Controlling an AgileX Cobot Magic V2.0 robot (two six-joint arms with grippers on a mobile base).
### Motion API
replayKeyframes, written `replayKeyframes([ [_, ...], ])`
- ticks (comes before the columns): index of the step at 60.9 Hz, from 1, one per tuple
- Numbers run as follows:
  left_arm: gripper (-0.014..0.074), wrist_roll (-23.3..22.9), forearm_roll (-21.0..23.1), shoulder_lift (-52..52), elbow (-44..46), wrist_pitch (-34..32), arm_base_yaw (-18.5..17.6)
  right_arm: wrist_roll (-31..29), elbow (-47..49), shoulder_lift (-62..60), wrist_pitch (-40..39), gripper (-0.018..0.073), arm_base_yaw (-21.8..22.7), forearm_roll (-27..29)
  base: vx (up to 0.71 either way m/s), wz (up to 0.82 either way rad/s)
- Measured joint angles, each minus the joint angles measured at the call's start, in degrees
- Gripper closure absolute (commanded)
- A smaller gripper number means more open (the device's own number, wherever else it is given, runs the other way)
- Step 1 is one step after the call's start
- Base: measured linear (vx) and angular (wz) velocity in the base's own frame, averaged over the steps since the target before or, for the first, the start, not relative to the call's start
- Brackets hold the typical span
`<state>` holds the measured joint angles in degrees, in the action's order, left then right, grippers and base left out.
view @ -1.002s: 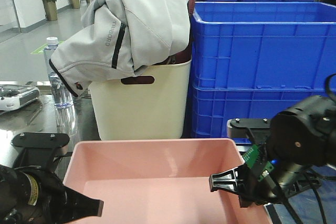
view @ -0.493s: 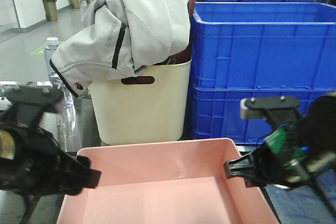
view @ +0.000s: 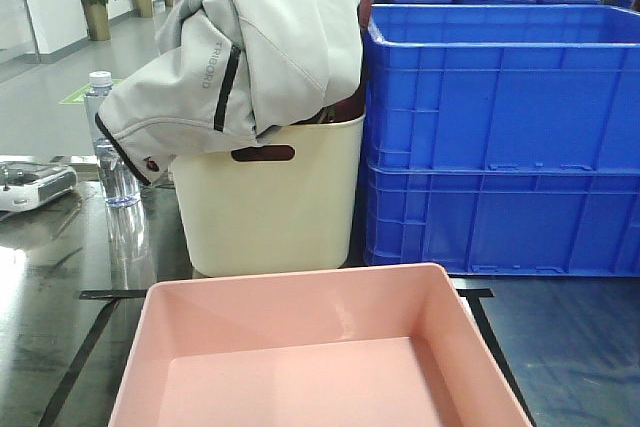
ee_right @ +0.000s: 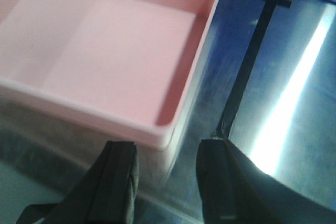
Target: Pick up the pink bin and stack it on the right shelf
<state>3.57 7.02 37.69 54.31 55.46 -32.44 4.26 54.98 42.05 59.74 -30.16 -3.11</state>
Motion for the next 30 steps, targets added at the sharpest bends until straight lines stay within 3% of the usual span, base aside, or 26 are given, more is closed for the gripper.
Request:
replayKeyframes([
  [13,0.0353,1.35,0.96,-11.06,-12.66,-3.58,0.00,-1.48,-11.97,-12.97,0.36,0.0356,0.00,0.46,0.00,0.00],
  [30,0.0598,-2.89,-4.93,-15.65,-23.72,-12.69,0.00,-1.48,-21.28,-18.29,0.29,0.0569,0.00,0.68,0.00,0.00],
])
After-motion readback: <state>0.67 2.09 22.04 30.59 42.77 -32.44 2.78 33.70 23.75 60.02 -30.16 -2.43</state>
